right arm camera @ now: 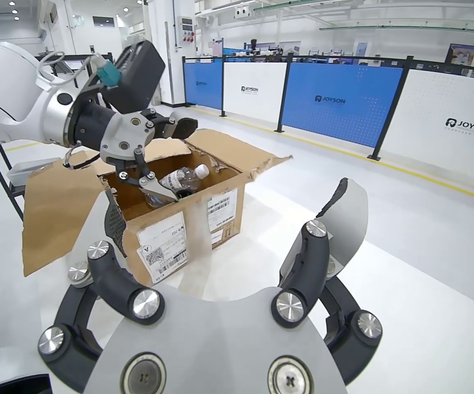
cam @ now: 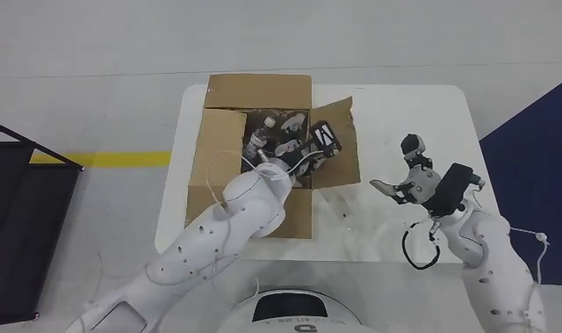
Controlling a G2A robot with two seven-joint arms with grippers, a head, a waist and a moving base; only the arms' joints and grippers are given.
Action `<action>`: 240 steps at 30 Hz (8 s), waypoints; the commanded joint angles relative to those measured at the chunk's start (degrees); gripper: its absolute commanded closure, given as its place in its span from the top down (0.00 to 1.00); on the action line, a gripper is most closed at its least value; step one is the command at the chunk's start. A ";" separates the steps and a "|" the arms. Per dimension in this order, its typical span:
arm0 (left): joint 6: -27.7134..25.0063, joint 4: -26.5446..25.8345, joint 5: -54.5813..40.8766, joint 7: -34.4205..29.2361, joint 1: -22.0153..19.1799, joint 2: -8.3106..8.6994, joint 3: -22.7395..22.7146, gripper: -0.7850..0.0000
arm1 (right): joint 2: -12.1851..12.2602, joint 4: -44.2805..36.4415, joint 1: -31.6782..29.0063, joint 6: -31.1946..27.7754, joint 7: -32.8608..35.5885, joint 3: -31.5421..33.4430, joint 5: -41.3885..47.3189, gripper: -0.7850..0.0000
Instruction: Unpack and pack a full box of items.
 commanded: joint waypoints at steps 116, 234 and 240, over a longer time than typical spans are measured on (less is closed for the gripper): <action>-22.50 4.54 -44.59 29.39 34.81 8.04 -69.98 1.00 | -5.33 -4.85 34.57 17.06 55.90 -44.03 6.36 1.00; -25.80 12.23 -63.54 22.21 29.17 13.41 -75.54 1.00 | -25.92 26.21 54.52 2.95 48.19 -57.68 1.95 1.00; -25.80 12.23 -63.54 22.21 29.17 13.41 -75.54 1.00 | -25.92 26.21 54.52 2.95 48.19 -57.68 1.95 1.00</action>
